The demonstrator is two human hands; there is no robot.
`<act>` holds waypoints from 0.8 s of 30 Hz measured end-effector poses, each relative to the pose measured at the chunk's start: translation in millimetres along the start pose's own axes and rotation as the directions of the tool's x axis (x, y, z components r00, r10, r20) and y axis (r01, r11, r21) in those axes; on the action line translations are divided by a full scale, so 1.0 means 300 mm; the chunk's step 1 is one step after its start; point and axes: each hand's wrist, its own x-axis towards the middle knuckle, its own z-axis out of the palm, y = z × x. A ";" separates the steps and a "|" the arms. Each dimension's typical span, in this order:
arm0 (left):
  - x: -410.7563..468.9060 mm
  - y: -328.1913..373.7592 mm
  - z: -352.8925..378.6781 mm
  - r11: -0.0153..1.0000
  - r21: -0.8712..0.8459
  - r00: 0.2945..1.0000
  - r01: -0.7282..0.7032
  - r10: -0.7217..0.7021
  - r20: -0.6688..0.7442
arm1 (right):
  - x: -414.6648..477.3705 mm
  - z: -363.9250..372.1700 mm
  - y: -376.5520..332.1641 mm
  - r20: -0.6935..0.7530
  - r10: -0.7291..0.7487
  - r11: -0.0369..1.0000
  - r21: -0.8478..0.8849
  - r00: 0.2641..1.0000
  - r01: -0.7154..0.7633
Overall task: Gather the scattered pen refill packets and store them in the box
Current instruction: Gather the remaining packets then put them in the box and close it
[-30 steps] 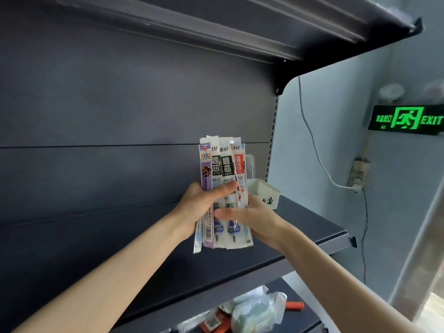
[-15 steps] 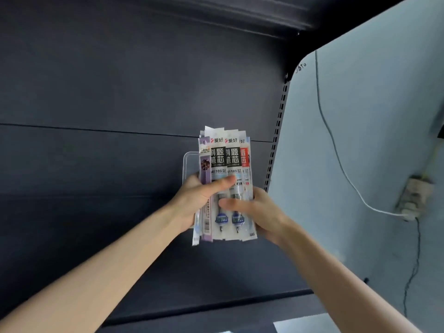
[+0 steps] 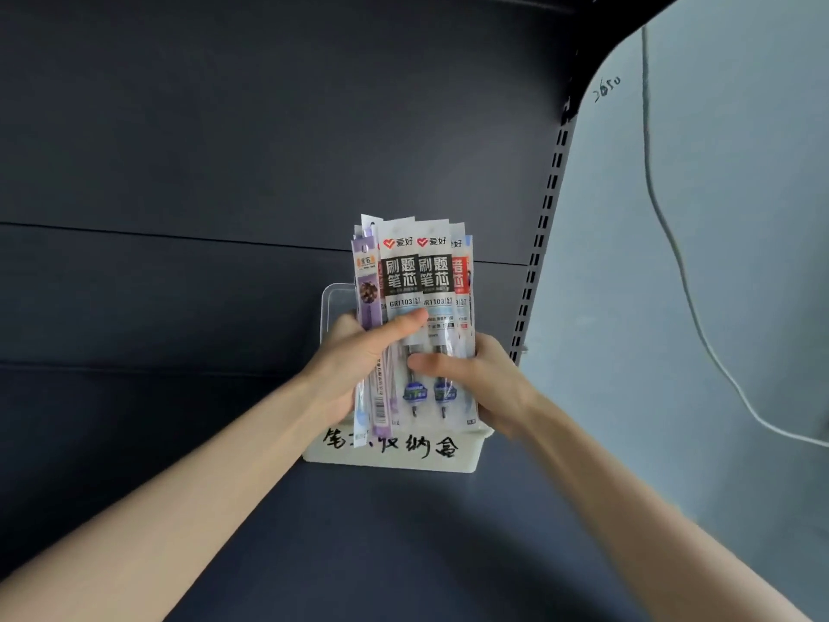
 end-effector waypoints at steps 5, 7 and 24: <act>-0.003 0.005 0.042 1.000 -0.019 0.994 0.018 -0.020 -0.108 | 0.028 -0.019 0.013 0.127 -0.014 0.999 0.035 0.992 0.009; -0.004 0.008 0.047 0.999 -0.028 0.989 0.020 -0.024 -0.146 | 0.039 -0.033 0.016 0.121 -0.024 0.998 0.054 0.992 0.018; 0.033 0.036 -0.092 0.997 -0.009 0.973 -0.082 0.078 -0.217 | 0.109 0.050 -0.001 0.060 -0.088 0.992 0.093 0.994 0.082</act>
